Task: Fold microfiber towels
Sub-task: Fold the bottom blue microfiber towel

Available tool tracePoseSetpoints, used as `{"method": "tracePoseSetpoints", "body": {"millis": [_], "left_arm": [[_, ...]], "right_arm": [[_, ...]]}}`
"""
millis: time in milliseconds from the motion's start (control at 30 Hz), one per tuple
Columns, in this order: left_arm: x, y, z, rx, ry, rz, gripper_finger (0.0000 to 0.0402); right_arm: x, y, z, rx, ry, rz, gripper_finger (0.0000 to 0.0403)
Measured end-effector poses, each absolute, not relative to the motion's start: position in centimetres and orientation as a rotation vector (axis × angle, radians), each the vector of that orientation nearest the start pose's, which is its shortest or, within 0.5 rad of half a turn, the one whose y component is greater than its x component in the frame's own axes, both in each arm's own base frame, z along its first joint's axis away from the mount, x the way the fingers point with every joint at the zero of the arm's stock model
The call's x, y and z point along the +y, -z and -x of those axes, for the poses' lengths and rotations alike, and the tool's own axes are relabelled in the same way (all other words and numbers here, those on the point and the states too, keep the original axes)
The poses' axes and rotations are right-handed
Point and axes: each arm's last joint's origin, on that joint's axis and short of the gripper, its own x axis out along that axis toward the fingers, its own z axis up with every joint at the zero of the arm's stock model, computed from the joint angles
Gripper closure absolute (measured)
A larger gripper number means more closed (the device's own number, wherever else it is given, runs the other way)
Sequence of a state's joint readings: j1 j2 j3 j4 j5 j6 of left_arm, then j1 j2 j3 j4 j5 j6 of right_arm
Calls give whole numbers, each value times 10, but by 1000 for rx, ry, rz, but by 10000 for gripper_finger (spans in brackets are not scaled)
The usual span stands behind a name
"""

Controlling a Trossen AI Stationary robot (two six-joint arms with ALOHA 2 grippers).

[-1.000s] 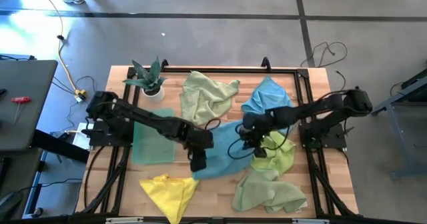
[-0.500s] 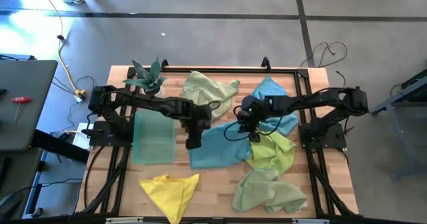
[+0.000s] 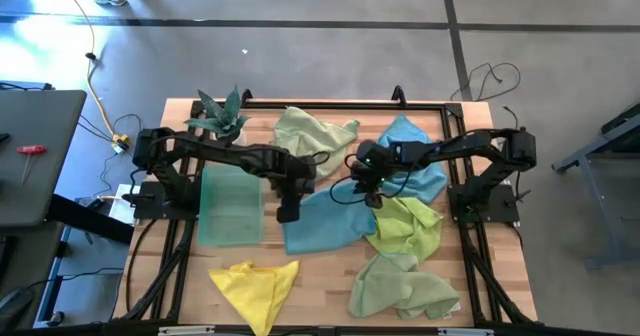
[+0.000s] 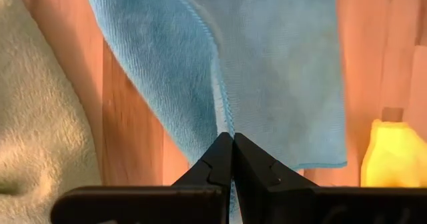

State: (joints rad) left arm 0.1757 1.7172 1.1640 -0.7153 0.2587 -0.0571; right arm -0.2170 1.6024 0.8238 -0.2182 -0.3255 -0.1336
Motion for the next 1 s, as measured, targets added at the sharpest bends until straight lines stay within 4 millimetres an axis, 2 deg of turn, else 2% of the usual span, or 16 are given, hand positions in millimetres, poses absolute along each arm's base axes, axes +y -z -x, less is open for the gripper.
{"method": "tracePoseSetpoints", "body": {"millis": [267,433,600,700,833,1000], "left_arm": [[51,-191,-322,1238,7,325,399],[56,-190,-320,1260,-189,248,378],[65,-188,-312,1335,-308,201,342],[67,-187,-306,1381,-357,256,325],[64,-192,-303,1376,-316,332,315],[41,-203,-311,1287,-147,361,317]], "right_arm": [[-52,-156,-290,993,-126,-121,278],[-54,-162,-287,1014,-26,-63,237],[-55,-192,-286,1038,17,-68,227],[-50,-204,-281,1107,14,-223,227],[-40,-204,-275,1208,5,-388,226],[-14,-193,-272,1252,-48,-376,226]]}}
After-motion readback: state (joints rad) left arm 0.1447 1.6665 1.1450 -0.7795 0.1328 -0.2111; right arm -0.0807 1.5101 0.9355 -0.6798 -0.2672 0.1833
